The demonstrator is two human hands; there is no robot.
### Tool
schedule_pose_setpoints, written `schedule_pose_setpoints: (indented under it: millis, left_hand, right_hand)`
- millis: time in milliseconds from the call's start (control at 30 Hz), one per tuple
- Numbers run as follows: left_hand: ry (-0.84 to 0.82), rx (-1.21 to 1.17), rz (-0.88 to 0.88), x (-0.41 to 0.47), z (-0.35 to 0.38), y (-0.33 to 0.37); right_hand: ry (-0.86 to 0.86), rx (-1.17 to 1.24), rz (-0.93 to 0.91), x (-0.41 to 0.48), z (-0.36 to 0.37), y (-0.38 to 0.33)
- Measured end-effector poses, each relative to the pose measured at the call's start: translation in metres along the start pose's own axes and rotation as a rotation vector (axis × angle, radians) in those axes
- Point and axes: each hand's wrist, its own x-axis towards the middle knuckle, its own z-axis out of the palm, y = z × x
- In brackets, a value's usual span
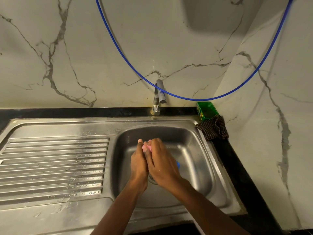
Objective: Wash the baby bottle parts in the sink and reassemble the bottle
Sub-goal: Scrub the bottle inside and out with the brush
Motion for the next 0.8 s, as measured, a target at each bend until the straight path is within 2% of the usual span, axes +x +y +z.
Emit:
schedule_pose_setpoints:
  millis: [100, 200, 333, 400, 533, 633, 733, 800]
  left_hand:
    - [0.004, 0.015, 0.002, -0.001, 0.002, 0.0]
    - [0.029, -0.003, 0.018, 0.001, 0.002, 0.003]
    - [0.041, 0.017, 0.022, 0.002, 0.001, 0.002]
    - [0.049, -0.011, 0.032, 0.006, 0.0, 0.004]
    - [0.045, 0.017, 0.042, 0.004, 0.0, 0.007]
    - [0.053, -0.01, 0.063, 0.005, 0.001, 0.012]
    - [0.013, 0.015, 0.076, 0.0, 0.001, 0.012]
    - [0.021, -0.045, 0.094, 0.002, 0.001, 0.015]
  right_hand:
    - [0.012, 0.005, 0.07, -0.002, -0.002, 0.001]
    - [-0.04, -0.017, 0.005, 0.001, -0.002, -0.001]
    - [-0.017, -0.009, 0.074, 0.0, -0.001, -0.004]
    - [-0.051, -0.038, -0.012, 0.003, -0.003, -0.01]
    - [0.003, 0.034, 0.086, 0.007, -0.006, -0.01]
    - [-0.038, 0.031, 0.002, 0.007, -0.005, -0.012]
    - [0.026, 0.124, 0.085, 0.008, -0.004, -0.008]
    - [-0.004, 0.133, 0.004, 0.005, -0.004, -0.015]
